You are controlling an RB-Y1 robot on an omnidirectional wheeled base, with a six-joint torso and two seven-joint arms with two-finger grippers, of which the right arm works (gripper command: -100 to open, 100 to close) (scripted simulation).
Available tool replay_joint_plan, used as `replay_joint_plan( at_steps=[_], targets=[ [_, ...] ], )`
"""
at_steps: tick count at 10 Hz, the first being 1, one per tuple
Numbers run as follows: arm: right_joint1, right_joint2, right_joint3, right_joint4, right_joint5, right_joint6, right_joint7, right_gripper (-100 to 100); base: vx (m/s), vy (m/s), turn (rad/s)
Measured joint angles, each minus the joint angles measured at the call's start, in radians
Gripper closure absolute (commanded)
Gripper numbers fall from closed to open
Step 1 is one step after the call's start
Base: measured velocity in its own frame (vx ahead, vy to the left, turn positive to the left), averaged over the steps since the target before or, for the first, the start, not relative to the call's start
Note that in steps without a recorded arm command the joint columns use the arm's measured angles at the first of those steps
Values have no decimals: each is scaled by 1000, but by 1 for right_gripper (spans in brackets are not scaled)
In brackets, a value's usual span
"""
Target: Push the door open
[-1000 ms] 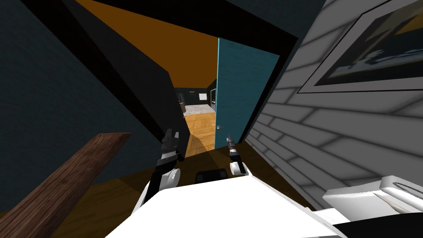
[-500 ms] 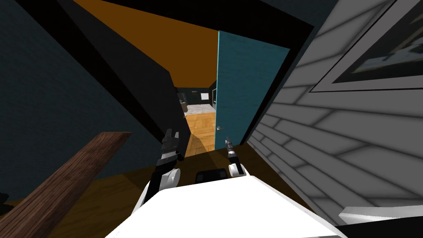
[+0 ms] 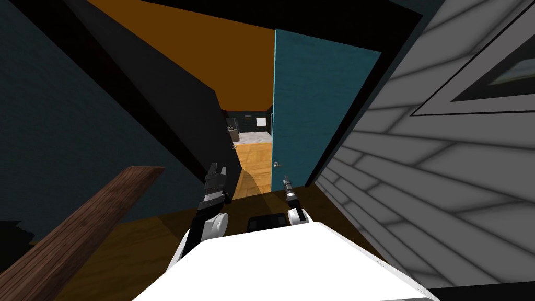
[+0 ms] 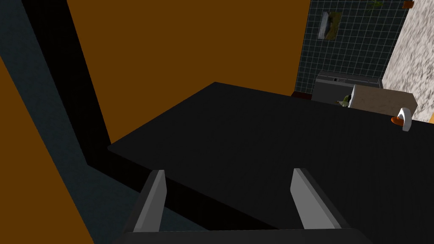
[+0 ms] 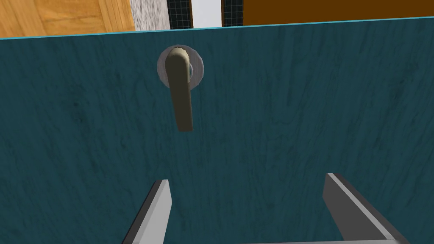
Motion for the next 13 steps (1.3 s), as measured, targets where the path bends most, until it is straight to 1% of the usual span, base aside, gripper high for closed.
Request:
replay_joint_plan(
  at_steps=[3,4,5,8,9,11,12,13],
  targets=[
    [-22,9,3,78,4,-15,1,-100,78,-74,65],
    [-34,13,3,107,5,-21,2,-100,104,-101,87],
    [-36,15,5,121,7,-20,1,-100,101,-86,59],
    [-62,27,5,188,9,-33,4,-100,62,-56,35],
    [-63,28,5,191,9,-34,5,-100,109,-7,18],
    [-71,-1,0,208,7,-41,5,-100,209,-18,21],
    [-71,-12,-1,204,7,-39,4,-100,190,13,19],
    [-75,-17,-4,205,6,-36,3,-100,187,38,18]
  ],
)
